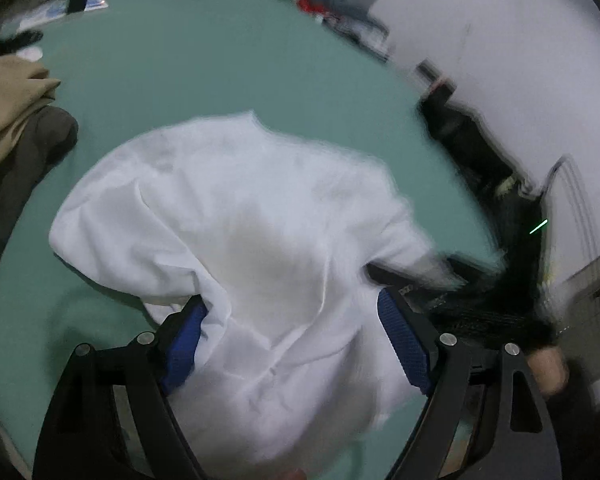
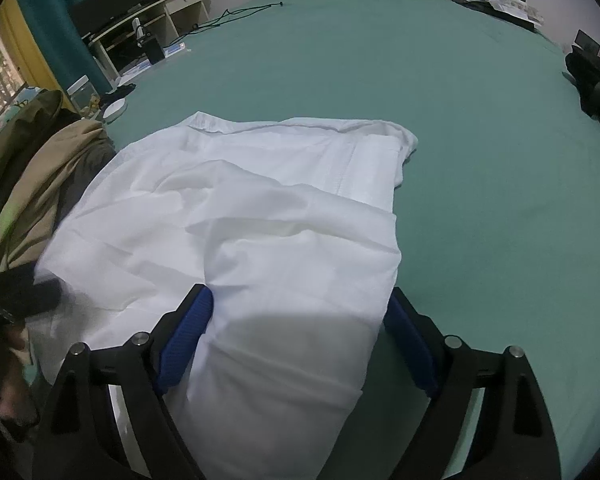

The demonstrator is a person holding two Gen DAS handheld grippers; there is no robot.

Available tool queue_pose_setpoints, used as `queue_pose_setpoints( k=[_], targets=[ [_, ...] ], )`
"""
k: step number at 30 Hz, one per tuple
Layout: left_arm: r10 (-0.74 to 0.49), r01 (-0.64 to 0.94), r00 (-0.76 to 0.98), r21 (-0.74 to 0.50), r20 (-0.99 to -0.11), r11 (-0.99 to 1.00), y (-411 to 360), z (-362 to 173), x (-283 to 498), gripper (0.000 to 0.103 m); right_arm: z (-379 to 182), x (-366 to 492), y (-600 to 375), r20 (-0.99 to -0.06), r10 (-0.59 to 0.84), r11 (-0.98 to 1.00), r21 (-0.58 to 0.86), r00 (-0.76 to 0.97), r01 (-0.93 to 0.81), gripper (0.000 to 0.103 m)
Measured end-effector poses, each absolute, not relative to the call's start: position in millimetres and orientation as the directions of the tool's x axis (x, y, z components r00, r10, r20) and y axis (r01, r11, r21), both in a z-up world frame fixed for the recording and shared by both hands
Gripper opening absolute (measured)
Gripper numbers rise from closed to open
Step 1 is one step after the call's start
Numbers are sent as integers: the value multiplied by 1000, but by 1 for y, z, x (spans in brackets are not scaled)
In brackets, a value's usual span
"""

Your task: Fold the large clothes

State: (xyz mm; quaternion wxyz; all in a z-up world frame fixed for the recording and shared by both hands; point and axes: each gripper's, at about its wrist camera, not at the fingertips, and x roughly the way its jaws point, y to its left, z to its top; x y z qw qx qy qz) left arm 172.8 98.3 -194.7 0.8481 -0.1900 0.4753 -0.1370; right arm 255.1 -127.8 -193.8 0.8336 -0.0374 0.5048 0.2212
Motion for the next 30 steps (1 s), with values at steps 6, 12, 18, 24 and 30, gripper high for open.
queue_pose_setpoints(
  k=[6, 12, 18, 24, 30],
  targets=[
    [-327, 22, 506, -367, -798, 930, 111, -203, 176, 85, -191, 253, -130, -845, 376, 887, 208, 381, -412, 83],
    [-284, 5, 543, -335, -790, 942, 114, -190, 174, 86, -188, 247, -137, -827, 438, 867, 286, 352, -408, 81],
    [-307, -43, 530, -387, -790, 921, 135, -209, 172, 88, -192, 244, -131, -820, 461, 856, 311, 340, -412, 81],
    [-301, -24, 543, -373, -784, 928, 129, -213, 172, 91, -195, 244, -123, -805, 493, 837, 336, 329, -433, 78],
    [-384, 24, 524, -437, -760, 899, 117, -211, 174, 58, -199, 246, -132, -766, 568, 805, 443, 301, -395, 43]
  ],
)
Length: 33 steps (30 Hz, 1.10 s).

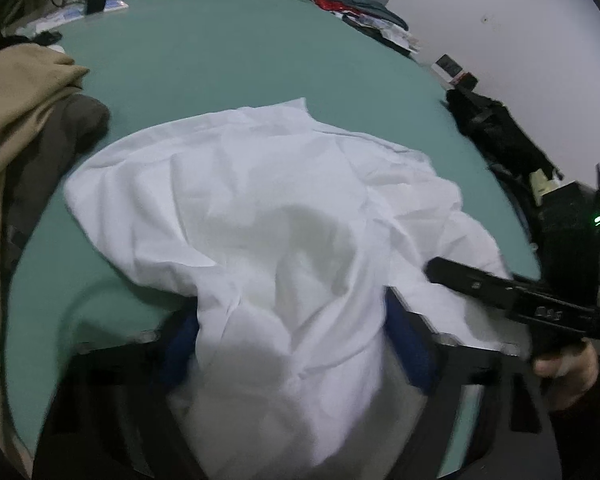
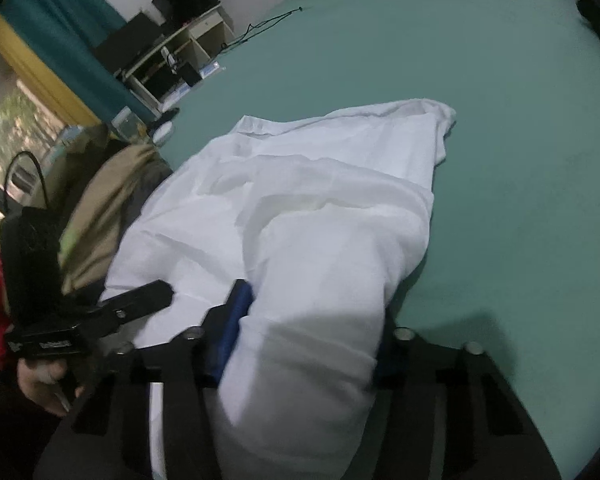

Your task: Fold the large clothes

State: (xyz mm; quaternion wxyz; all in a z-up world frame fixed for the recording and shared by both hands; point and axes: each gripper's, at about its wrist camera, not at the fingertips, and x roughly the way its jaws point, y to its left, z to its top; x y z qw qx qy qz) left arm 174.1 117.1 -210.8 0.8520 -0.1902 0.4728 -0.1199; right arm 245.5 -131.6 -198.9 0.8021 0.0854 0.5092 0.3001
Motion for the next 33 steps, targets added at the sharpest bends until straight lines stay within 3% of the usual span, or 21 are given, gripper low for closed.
queue_pose_setpoints(
  k=[1, 7, 22, 33],
  targets=[
    [-445, 37, 505, -496, -740, 867, 117, -214, 175, 38, -198, 244, -130, -763, 570, 804, 442, 304, -398, 39],
    [-483, 47, 511, -538, -711, 841, 108, -213, 176, 22, -174, 231, -119, -742, 568, 801, 400, 356, -445, 26],
    [-415, 95, 675, -486, -610, 869, 119, -118, 134, 20, -75, 199, -92, -645, 594, 777, 305, 481, -551, 23],
    [-286, 73, 765, -364, -577, 929, 168, -45, 97, 20, -29, 186, -37, -538, 693, 696, 325, 480, -640, 23]
  ],
)
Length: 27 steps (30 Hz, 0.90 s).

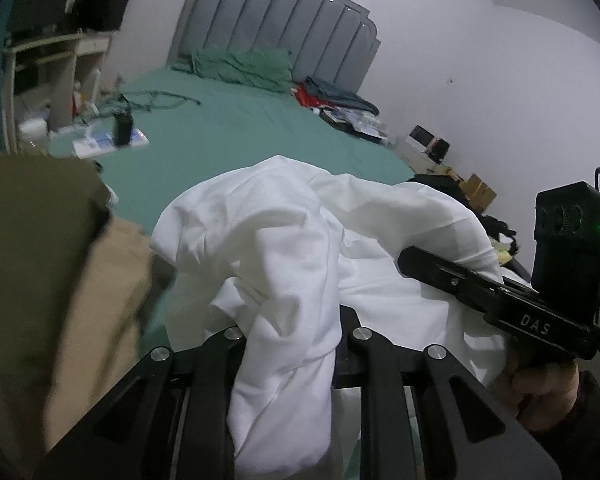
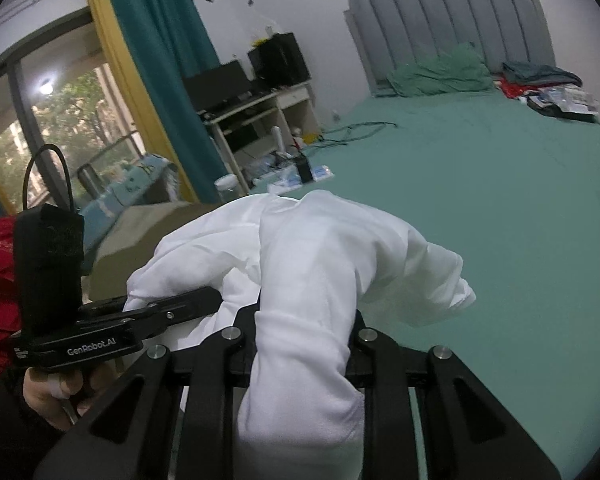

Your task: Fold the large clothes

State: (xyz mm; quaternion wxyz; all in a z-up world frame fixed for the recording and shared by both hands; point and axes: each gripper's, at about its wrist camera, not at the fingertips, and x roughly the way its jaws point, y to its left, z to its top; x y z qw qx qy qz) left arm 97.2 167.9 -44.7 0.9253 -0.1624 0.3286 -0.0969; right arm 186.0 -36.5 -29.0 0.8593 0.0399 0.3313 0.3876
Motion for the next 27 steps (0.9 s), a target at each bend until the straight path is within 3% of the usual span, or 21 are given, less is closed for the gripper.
queue_pose_setpoints(
  k=[5, 15, 21, 25, 27],
  targets=[
    [-234, 34, 740, -313, -631, 949, 187, -55, 97, 21, -51, 190, -12, -538, 722, 668, 375, 436, -643, 23],
    [-233, -70, 542, -320, -808, 945, 206, -161, 120, 22, -164, 205, 5, -660, 685, 696, 468, 309, -545, 26],
    [-195, -82, 469, -263, -861, 961, 194, -188, 125, 34, -190, 216, -5, -726, 630, 748, 472, 275, -467, 42],
    [-171, -88, 468, -239, -867, 967, 192, -194, 125, 41, -198, 216, -12, -747, 606, 769, 459, 275, -445, 66],
    [-169, -96, 467, -240, -868, 966, 192, -194, 126, 42, -201, 215, -17, -745, 609, 768, 470, 271, -435, 66]
  ],
)
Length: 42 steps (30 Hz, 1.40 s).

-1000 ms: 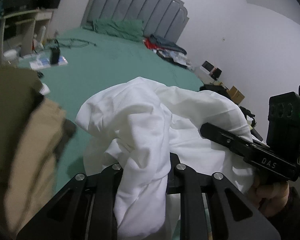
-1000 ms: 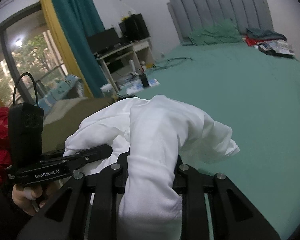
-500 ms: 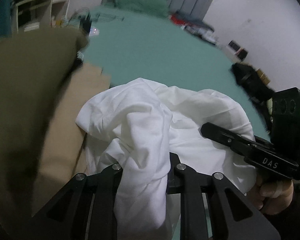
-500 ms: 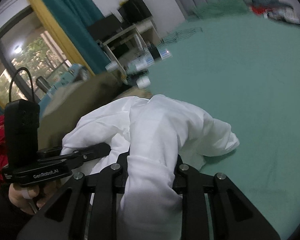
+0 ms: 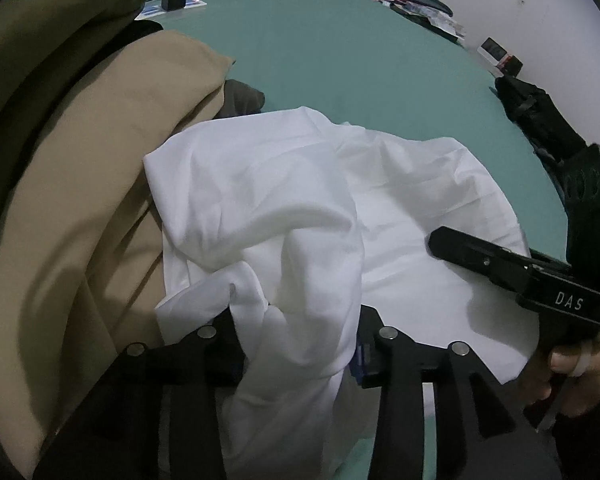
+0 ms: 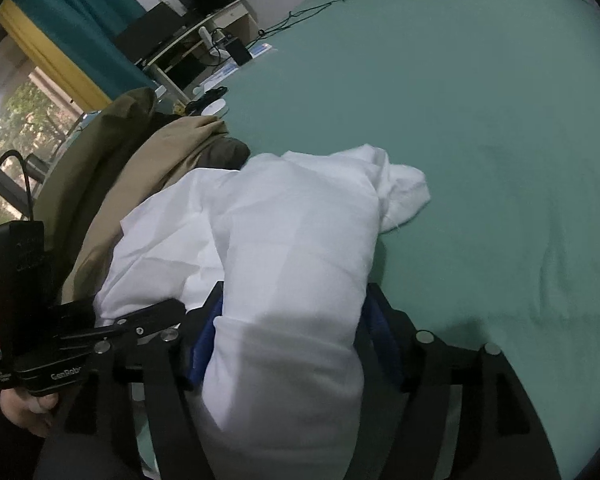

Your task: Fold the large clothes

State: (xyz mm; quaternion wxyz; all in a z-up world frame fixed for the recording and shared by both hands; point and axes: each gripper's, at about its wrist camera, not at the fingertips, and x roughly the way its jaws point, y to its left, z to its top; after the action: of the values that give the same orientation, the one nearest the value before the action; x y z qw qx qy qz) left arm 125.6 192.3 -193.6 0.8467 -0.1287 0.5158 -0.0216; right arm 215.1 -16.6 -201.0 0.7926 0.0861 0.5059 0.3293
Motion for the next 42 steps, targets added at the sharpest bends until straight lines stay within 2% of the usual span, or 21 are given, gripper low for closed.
queue_pose_setpoints(
  k=[7, 13, 22, 29, 42],
  targets=[
    [-176, -123, 507, -273, -844, 954, 195, -178, 118, 49, -188, 210, -29, -758, 580, 791, 440, 297, -425, 68],
    [-150, -151, 576, -285, -804, 947, 199, -161, 105, 50, -162, 204, -47, -757, 543, 822, 389, 364, -417, 68],
    [-133, -210, 494, -266, -859, 941, 196, -186, 101, 55, -165, 194, -47, -811, 461, 848, 283, 360, -449, 69],
    [-128, -223, 476, -261, -870, 939, 193, -186, 93, 57, -171, 183, -54, -823, 449, 854, 282, 348, -436, 76],
    [-73, -292, 479, -237, -875, 927, 192, -167, 46, 57, -149, 153, -77, -839, 430, 864, 274, 334, -422, 77]
  ],
)
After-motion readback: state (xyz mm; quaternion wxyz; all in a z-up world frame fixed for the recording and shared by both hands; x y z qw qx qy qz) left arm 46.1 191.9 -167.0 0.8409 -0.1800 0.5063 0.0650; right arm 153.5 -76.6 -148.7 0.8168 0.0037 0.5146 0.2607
